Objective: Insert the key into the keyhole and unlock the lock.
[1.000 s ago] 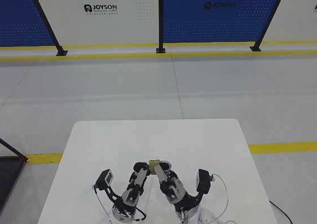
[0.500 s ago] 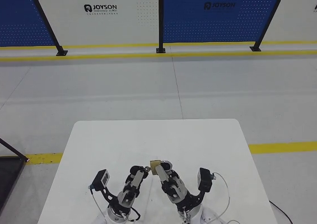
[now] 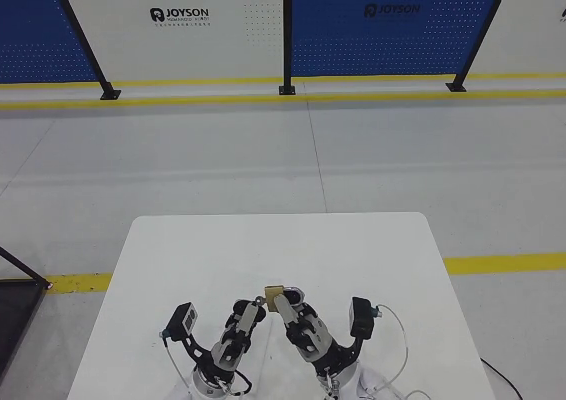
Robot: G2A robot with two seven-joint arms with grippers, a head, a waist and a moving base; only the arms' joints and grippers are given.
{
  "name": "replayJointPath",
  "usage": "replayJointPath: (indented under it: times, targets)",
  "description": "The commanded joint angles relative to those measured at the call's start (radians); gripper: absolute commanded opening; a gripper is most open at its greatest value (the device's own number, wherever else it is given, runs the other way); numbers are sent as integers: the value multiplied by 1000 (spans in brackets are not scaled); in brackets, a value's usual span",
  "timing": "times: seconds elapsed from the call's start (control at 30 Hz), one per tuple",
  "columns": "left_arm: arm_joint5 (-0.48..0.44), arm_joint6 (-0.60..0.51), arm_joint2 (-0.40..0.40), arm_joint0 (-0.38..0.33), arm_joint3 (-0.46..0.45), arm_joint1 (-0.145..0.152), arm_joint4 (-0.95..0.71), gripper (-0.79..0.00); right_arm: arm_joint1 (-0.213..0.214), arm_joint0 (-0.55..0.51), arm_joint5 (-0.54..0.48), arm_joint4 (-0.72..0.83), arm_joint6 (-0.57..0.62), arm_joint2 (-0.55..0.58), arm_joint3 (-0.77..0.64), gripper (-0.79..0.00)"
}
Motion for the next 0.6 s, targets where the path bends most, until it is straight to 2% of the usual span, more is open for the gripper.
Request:
replayJointPath:
  times: [0.0,0.2,0.57]
  targets:
    - [0,1,-2,1,1,-1,1,-699,0,0,0,0,0,0,0,-785]
    - [0,4,-9,5,0,-4,3,-643,0,0,1,4,2,2,0,-785]
    - [0,5,-15,8,-3,-6,12,-693,0,3,-2,7,24,4,0,-785]
